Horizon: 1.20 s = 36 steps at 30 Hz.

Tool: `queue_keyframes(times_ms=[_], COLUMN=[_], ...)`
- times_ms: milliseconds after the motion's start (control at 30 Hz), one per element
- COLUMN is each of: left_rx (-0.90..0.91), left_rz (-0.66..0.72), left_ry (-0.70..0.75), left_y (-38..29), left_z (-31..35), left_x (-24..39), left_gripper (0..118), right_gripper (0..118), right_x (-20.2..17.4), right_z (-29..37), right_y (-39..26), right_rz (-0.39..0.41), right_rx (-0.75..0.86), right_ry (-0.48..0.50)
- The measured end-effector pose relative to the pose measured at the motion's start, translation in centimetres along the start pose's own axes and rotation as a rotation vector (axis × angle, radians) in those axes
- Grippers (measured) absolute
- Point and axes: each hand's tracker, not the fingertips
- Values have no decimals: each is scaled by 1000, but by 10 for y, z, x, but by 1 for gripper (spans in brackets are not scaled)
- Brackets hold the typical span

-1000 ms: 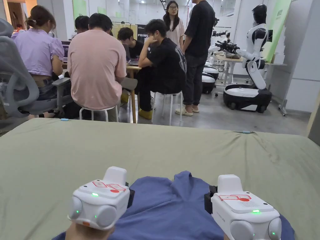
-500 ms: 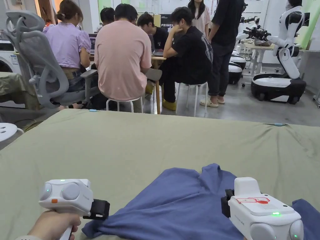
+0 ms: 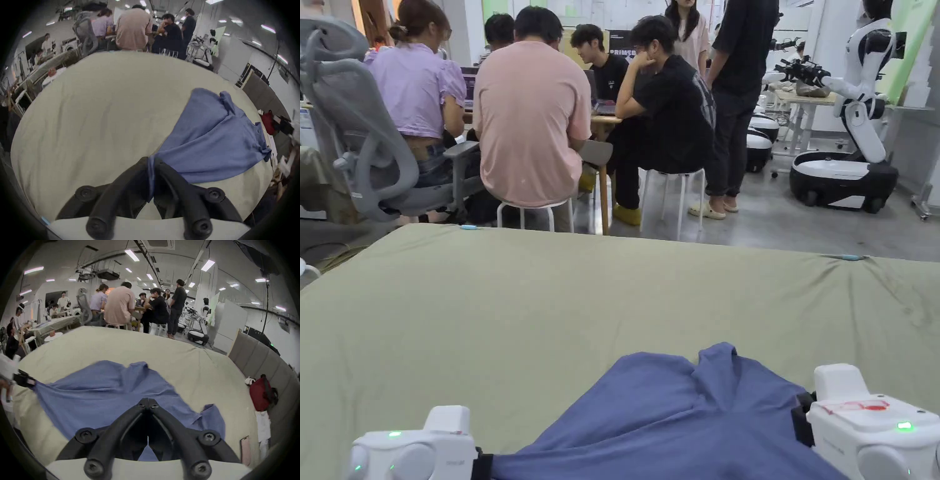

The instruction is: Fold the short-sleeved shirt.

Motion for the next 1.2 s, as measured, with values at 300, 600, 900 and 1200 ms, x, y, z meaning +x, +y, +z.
queue_keyframes(times_ms=[300,600,900,1200], left_rx=[53,21,47,268], left_rz=[-39,-59,-99,-208], left_ry=[15,37,55,108], left_y=[-13,-8,18,121], left_z=[-1,-9,-9,12], left_x=[9,9,24,80], left_gripper=[4,4,4,4], right_gripper=[12,72,2,2], right_x=[95,83,70,77], right_z=[-146,-223,-128,22], right_y=[31,-4,28,112], right_rz=[-69,-130,-74,47], right_rx=[-265,-350,-110,167], right_ry=[44,74,41,-190])
